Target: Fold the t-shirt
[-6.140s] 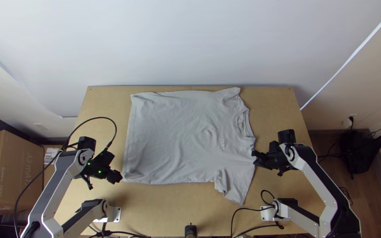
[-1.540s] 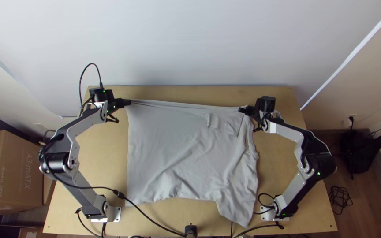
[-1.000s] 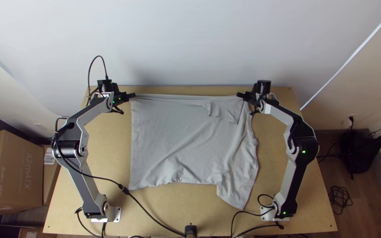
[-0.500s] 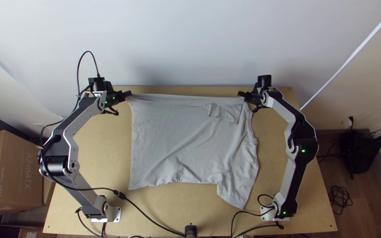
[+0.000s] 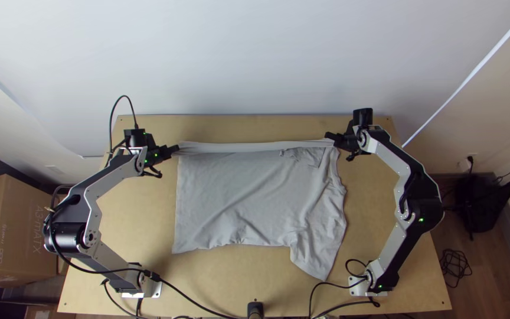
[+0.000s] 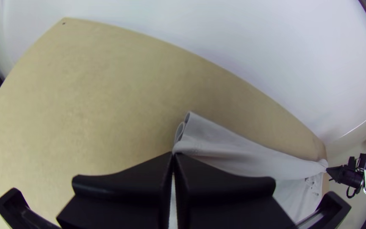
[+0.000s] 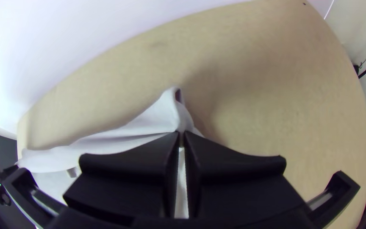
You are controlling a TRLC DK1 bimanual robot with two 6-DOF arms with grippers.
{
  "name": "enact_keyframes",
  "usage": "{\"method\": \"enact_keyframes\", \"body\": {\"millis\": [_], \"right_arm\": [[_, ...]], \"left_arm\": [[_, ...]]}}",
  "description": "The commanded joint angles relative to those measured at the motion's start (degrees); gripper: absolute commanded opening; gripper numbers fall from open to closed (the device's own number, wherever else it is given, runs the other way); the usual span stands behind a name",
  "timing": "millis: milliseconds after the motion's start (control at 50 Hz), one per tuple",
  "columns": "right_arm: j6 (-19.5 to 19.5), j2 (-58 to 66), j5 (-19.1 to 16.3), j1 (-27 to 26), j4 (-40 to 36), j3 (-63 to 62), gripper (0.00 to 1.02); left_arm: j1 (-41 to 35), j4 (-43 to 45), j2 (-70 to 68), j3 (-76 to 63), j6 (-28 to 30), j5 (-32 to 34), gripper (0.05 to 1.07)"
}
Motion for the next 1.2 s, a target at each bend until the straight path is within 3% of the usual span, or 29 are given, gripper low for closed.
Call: {"method": "enact_keyframes", "body": {"millis": [0, 320, 360, 380, 420, 460, 520, 620, 700, 880, 1020, 1180], "right_arm": [[-1.00, -3.17, 0.69, -1.09, -0.25, -4.05, 0.02], [-1.00, -4.49, 0.69, -1.09, 3.00, -10.29, 0.02], [-1.00, -4.58, 0.69, -1.09, 3.00, -10.29, 0.03], [-1.00, -4.66, 0.69, -1.00, 3.09, -10.29, 0.05], [-0.91, -5.10, 0.69, -1.00, 2.91, -10.47, 0.20], [-0.74, -6.51, 0.69, -1.09, 2.74, -11.26, 0.39], [-0.65, -8.36, 0.69, -1.09, 2.91, -12.49, 0.61], [-0.74, -11.34, 0.60, -1.88, 3.00, -13.37, 0.76], [-1.18, -13.37, -2.74, -3.02, -0.16, -12.40, 0.85], [-2.50, -24.18, -3.53, -6.01, -4.03, -15.83, 0.86], [-3.81, -31.03, -6.78, -10.32, -10.27, -17.24, 0.86], [-8.03, -39.12, -9.24, -14.27, -19.32, -20.49, 0.88]], "left_arm": [[-0.21, 1.43, -2.12, -3.22, -1.59, 0.08, 0.08], [-1.71, 1.96, -4.58, -9.19, -1.15, -0.89, 0.08], [-1.88, 1.78, -5.28, -9.99, -1.15, -0.80, 0.19], [-2.15, 1.69, -5.72, -10.42, -1.15, -0.80, 0.31], [-2.32, 0.81, -6.43, -11.13, -0.97, -0.19, 0.59], [-2.41, -1.03, -7.22, -11.39, -0.09, 1.05, 0.79], [-2.94, -1.74, -9.06, -12.36, 1.40, 1.13, 0.92], [-2.32, -1.82, -12.23, -13.68, 2.46, 1.22, 0.95], [-1.44, -3.67, -15.22, -13.94, 4.13, 1.48, 0.95], [2.16, -10.35, -23.83, -12.97, 6.32, 4.82, 0.95], [3.48, -16.85, -30.51, -10.86, 8.52, 6.67, 0.95], [3.48, -23.71, -35.78, -7.44, 9.40, 7.11, 0.95]]}}
